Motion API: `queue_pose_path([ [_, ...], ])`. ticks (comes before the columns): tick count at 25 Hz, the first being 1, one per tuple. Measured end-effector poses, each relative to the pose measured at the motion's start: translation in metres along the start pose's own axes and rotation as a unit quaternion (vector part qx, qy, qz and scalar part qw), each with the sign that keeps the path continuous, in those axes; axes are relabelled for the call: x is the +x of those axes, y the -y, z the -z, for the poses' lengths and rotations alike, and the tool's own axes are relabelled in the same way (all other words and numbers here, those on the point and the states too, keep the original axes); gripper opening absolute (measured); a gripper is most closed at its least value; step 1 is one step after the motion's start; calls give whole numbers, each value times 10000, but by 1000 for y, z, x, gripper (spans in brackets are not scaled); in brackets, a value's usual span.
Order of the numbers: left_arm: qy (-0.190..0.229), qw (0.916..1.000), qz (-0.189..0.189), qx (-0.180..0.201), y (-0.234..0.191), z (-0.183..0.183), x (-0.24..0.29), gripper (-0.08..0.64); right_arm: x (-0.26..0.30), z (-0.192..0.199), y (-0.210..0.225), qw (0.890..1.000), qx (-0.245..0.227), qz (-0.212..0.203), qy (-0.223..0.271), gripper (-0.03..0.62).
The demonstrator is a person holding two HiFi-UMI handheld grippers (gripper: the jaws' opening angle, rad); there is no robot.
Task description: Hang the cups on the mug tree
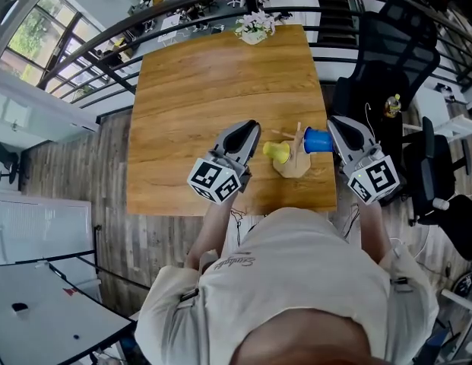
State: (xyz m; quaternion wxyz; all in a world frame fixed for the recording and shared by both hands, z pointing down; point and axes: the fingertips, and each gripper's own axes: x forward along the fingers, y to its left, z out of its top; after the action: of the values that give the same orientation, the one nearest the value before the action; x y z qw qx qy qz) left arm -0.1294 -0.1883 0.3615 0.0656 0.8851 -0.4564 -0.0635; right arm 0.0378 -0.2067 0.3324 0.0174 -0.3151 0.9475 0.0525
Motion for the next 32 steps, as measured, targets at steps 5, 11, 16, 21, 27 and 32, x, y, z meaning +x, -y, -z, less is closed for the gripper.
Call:
queue_pose_path([
  [5,-9,10000,30,-74,1,4,0,44,-1,4,2,10000,86,27,14,-5],
  [11,-17,10000,-43,-48,-2,5,-1,44,1,5,3,9999,112,-39,-6,-5],
  [16,-56,9999,-147,-73,-1,14,-6,44,-1,7,1,9999,97,-66,-24,-5],
  [21,-49,9997,-205,-104,2,14,-11,44,-2,7,1,9999,160,-61,19,-5],
  [27,-3,9995,-321,-76,4,11,-20,44,-5,4,-6,9997,186,-135,94,-5],
  [32,114,9993,-346,-69,8,5,-20,44,-10,-1,-5,9996,197,-114,152,-5],
])
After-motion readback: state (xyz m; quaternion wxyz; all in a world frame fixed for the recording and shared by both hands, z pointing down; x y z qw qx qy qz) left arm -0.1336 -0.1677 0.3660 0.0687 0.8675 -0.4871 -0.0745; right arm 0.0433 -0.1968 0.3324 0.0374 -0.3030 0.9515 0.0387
